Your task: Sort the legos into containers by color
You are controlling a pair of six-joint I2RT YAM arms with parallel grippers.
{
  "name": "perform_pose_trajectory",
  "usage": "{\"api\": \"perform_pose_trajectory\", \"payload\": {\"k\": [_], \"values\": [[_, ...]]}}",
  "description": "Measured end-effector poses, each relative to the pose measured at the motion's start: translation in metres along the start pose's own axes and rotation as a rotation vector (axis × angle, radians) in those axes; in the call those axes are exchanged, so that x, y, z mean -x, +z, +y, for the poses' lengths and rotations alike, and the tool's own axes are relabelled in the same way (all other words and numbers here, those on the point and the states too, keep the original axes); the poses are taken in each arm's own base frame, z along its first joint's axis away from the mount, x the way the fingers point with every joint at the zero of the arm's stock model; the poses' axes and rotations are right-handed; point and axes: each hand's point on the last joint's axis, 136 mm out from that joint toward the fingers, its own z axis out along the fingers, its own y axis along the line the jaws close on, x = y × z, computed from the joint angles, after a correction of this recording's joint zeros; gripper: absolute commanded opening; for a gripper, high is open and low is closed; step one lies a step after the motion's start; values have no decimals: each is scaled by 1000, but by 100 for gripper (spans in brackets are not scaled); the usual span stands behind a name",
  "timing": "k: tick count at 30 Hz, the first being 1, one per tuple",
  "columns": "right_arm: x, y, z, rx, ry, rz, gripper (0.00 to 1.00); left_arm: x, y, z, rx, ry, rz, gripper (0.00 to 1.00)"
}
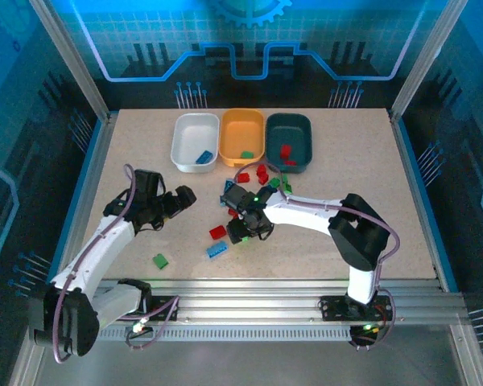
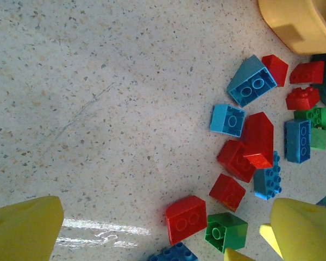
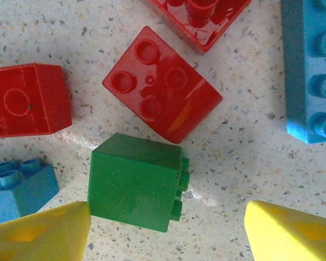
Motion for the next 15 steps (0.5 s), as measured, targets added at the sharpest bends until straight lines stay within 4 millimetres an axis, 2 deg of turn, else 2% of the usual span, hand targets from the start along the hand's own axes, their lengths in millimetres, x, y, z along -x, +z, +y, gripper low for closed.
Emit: {"api": "perform_pose_trajectory", "payload": {"k": [3, 9, 15], "values": [[2, 2, 4, 9, 0, 3, 65, -4, 3, 4, 9, -3, 13, 99], [8, 3, 8, 24, -3, -9, 41, -8, 6, 9, 18, -7, 27, 99], [7, 0, 5, 19, -2, -22, 35, -10, 11, 13, 36, -7, 44, 99]]}}
